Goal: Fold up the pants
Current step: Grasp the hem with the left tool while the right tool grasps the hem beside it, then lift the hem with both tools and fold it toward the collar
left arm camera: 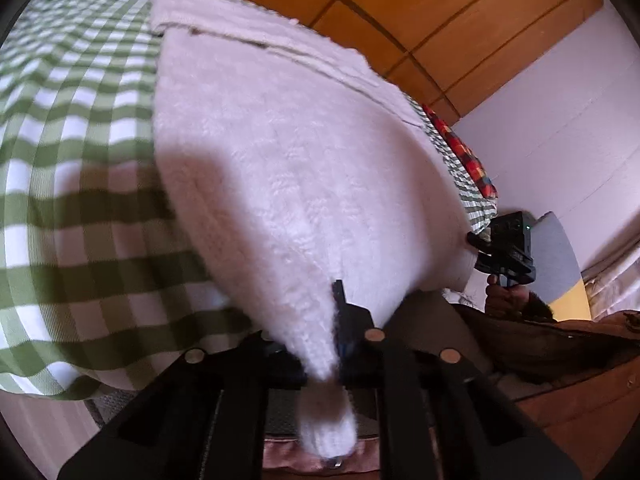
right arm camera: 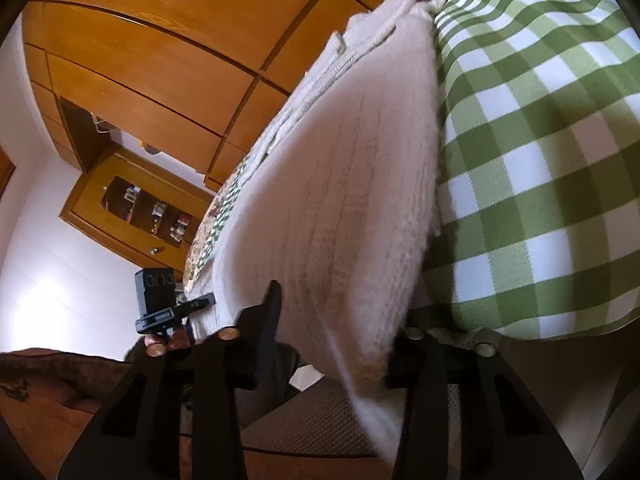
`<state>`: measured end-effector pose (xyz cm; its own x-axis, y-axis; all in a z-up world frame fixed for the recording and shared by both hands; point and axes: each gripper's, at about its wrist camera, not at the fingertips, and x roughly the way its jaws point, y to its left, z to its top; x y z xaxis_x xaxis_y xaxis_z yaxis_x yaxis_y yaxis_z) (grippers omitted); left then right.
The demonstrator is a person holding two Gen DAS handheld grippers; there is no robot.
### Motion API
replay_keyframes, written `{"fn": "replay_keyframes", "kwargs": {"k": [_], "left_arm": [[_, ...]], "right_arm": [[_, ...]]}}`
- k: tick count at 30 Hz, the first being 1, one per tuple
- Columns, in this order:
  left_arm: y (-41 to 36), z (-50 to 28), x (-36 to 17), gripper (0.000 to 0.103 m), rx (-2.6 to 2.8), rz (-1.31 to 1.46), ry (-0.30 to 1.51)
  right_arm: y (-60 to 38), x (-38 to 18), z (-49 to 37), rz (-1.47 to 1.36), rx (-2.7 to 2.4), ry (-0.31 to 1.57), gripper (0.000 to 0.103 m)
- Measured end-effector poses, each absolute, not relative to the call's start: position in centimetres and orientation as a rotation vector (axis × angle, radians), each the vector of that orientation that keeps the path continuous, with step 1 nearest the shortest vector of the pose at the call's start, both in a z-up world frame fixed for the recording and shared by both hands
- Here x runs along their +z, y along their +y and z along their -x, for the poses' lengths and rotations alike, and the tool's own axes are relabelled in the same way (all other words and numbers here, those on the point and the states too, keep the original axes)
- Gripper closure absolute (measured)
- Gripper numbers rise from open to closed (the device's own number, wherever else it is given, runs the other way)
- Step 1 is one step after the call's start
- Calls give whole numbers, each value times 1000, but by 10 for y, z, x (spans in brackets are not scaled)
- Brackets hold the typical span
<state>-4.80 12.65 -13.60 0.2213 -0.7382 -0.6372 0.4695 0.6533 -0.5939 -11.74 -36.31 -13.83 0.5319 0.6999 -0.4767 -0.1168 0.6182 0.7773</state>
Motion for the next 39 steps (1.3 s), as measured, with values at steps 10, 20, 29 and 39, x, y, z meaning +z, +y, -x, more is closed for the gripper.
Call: {"fn": "replay_keyframes", "kwargs": {"k": [10, 20, 29, 39], "left_arm": [[139, 73, -71, 97, -853, 280, 853], [168, 116, -37, 98, -904, 382, 754], [218, 149, -43, 97, -882, 577, 778], [203, 55, -57, 97, -879, 672, 813]], "right_arm": [[-364, -85, 130, -733, 600, 685, 96], [-343, -42, 153, -704, 785, 628, 96], [-350, -39, 193, -801, 926, 626, 96], [-383, -61, 117, -1017, 766, 609, 96]]}}
